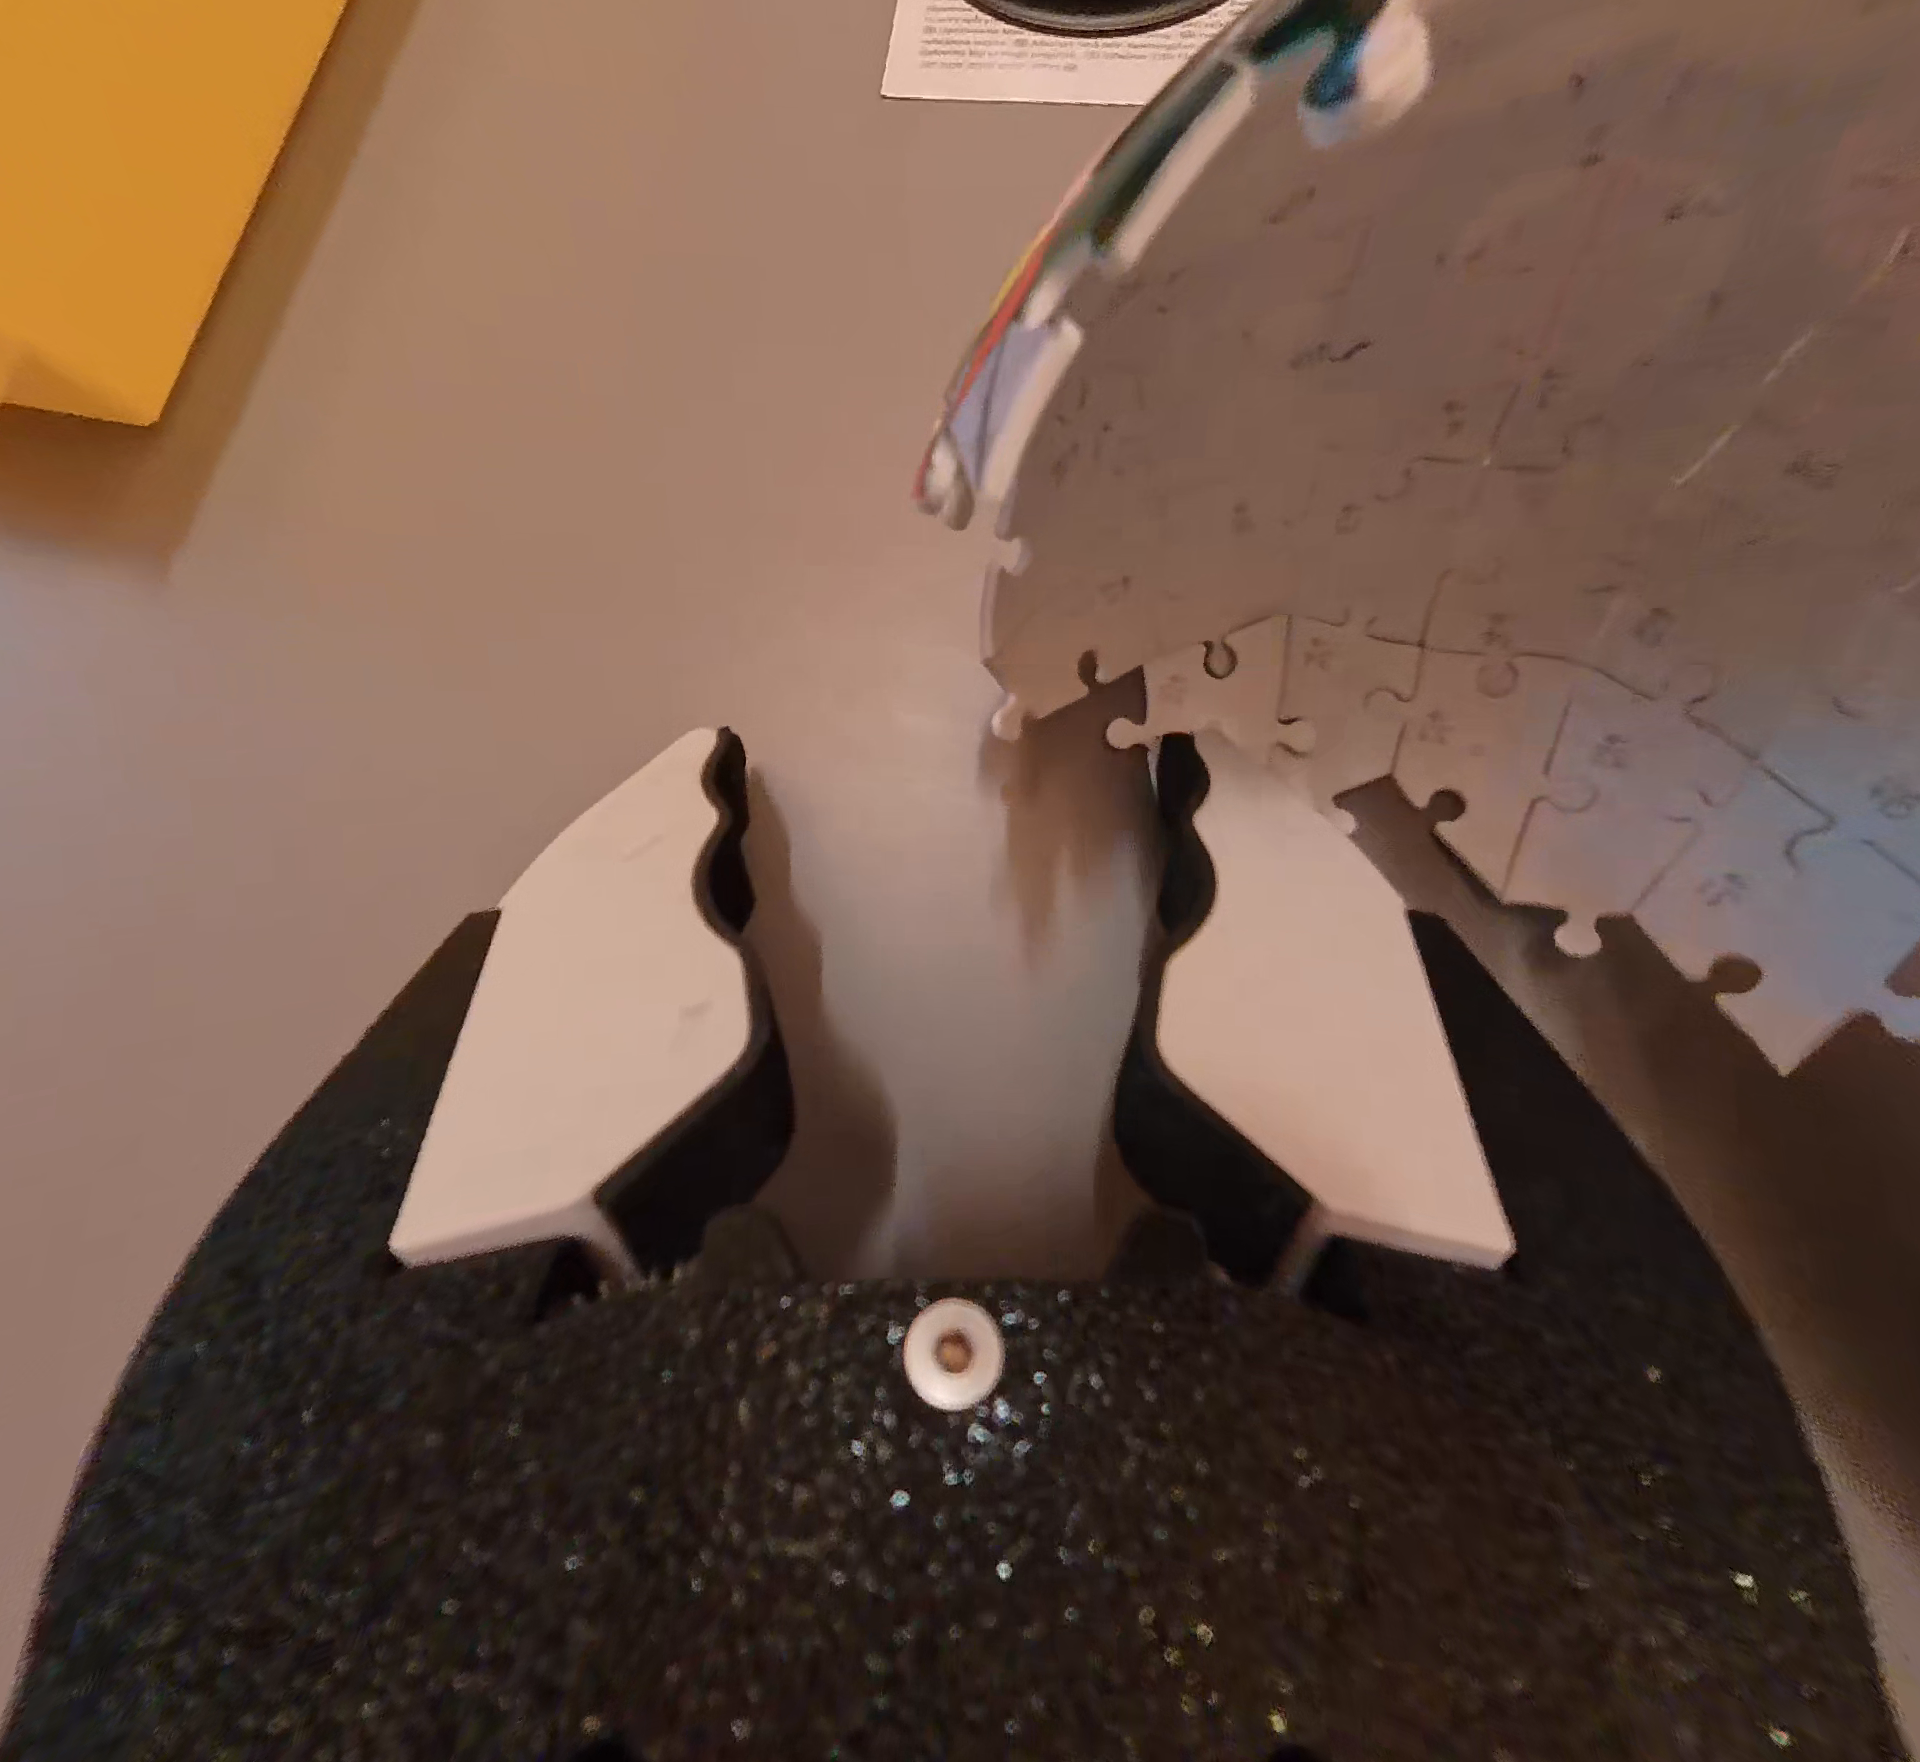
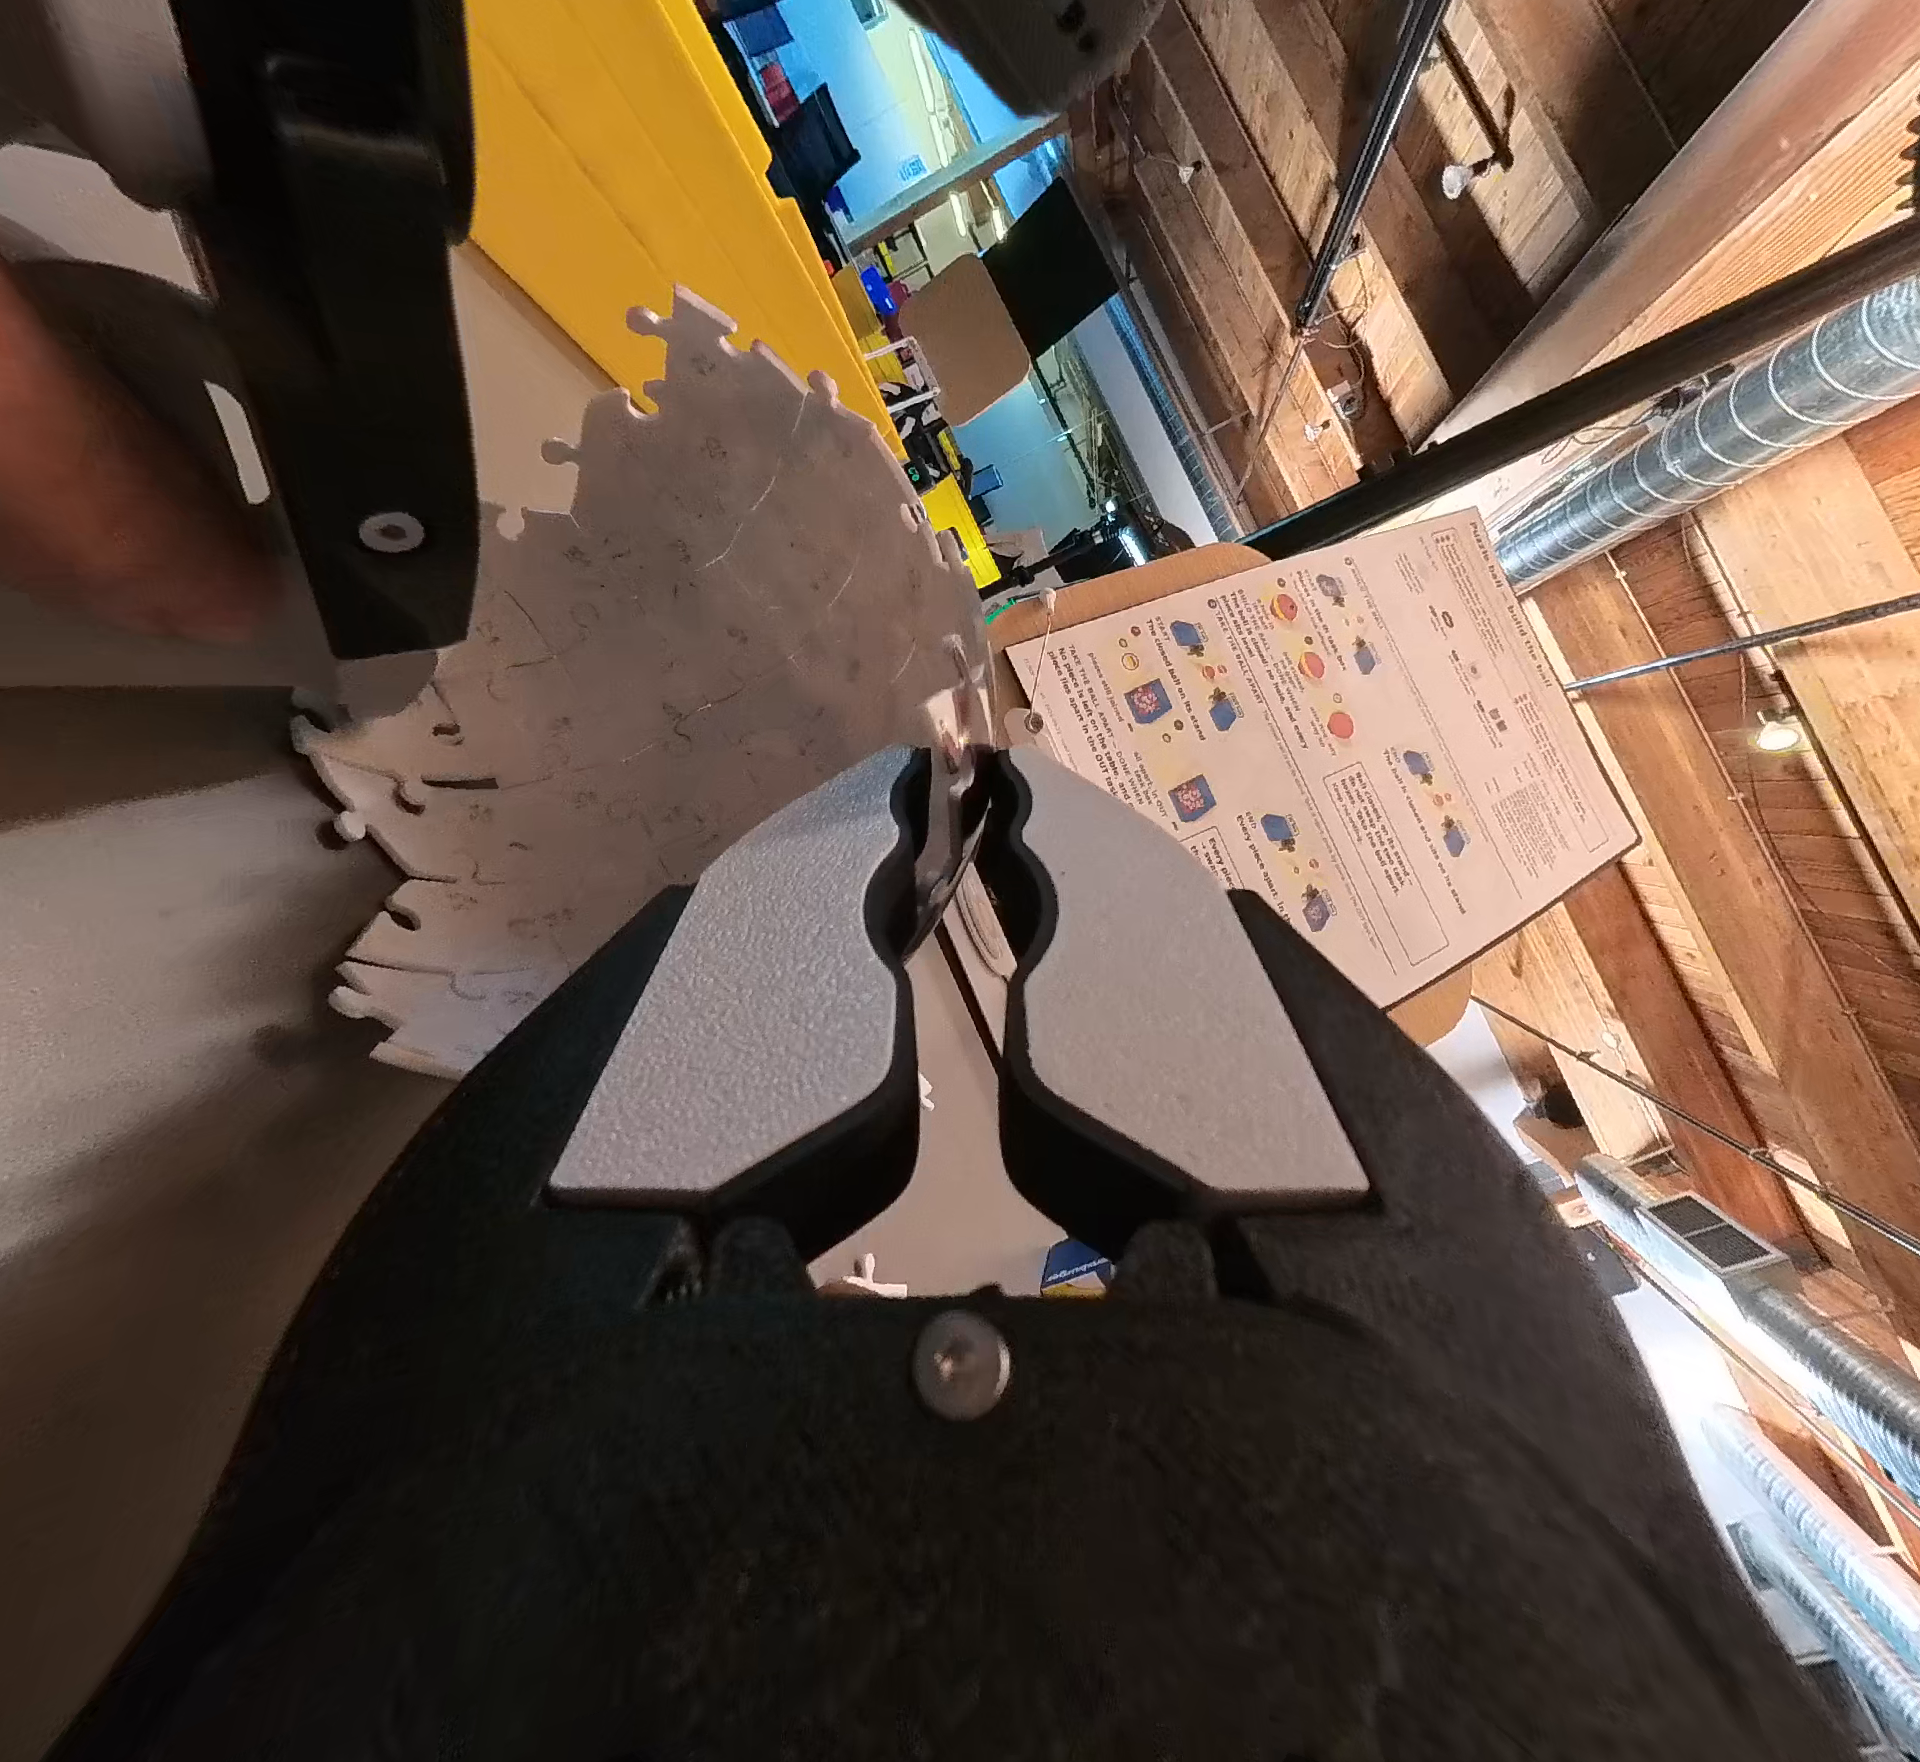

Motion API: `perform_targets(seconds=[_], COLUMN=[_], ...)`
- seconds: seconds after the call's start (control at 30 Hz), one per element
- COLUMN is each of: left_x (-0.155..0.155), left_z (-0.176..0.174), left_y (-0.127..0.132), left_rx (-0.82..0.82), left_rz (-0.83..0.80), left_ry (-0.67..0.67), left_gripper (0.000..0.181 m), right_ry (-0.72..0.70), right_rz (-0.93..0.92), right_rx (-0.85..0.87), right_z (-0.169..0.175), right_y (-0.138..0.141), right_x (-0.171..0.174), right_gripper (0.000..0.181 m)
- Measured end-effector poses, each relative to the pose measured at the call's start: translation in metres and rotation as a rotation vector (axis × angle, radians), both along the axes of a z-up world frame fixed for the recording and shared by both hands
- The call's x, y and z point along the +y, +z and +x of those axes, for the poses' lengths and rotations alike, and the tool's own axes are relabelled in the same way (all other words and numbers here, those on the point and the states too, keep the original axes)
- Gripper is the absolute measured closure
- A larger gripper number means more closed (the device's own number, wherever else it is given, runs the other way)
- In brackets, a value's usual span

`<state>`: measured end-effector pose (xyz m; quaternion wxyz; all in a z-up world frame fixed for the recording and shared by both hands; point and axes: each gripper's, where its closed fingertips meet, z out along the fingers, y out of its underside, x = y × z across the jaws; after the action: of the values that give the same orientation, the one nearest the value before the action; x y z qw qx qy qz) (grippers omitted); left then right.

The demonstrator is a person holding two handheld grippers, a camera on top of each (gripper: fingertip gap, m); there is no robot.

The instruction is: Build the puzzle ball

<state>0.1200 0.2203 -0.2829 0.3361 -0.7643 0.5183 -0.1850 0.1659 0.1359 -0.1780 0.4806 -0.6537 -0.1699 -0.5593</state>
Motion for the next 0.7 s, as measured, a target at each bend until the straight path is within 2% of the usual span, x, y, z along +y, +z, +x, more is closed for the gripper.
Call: perform_targets(seconds=[0.47, 0.7], left_x=[-0.002, -0.004], left_z=[0.007, 0.015], left_y=[0.004, -0.002], left_rx=[-0.051, -0.028], left_rz=[-0.037, -0.091], left_ry=[-0.014, -0.03], left_gripper=[0.102, 0.1], right_ry=[0.013, 0.018], right_rz=[-0.001, 0.001], right_rx=[-0.012, -0.009], right_z=[-0.003, -0.003], right_y=[0.001, 0.001], right_x=[0.001, 0.001], right_gripper=[0.17, 0.17])
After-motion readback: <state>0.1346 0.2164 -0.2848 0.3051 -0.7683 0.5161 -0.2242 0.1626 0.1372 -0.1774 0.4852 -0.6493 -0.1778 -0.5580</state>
